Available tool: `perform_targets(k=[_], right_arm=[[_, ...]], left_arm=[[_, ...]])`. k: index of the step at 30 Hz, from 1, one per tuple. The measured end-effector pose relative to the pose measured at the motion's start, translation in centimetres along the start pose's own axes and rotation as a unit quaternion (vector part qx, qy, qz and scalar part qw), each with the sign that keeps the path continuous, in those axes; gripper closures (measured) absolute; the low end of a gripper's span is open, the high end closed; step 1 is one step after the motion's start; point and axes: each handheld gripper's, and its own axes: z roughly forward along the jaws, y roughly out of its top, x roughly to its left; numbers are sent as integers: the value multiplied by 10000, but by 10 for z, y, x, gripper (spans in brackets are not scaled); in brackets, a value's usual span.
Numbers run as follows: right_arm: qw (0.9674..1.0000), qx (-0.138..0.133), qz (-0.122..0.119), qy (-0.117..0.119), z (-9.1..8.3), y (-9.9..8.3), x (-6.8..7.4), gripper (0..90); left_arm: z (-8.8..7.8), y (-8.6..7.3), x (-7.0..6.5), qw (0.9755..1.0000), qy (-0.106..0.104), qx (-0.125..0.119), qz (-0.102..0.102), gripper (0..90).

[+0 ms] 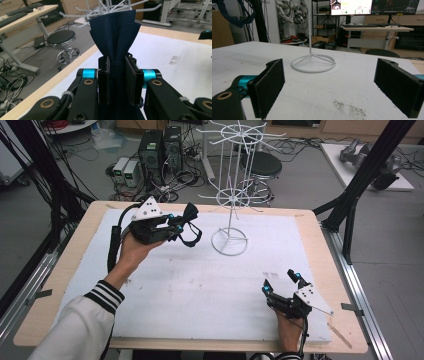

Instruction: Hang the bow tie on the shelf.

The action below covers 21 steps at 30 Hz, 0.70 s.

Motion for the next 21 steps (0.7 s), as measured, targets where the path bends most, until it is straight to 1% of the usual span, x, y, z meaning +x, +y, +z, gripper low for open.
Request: perform_targets(k=[2, 7, 11, 14, 21], right_arm=[[10000, 0, 4, 0, 0, 0, 0, 88], [10000, -2, 1, 1, 0, 0, 0, 88], [10000, 0, 5, 1, 0, 0, 0, 88], [10000, -1, 9, 3, 0, 0, 0, 88], [10000, -10, 2, 19, 0, 0, -1, 88]], left_arm=[[1, 3, -1, 10000, -39, -15, 30, 747], [5, 11, -5, 9999, -97, -118, -12, 747], [8, 17, -8, 9997, -149, -182, 28, 747], [10, 23, -11, 9995, -199, -237, 17, 747], [14, 32, -17, 9994, -217, -243, 131, 747]])
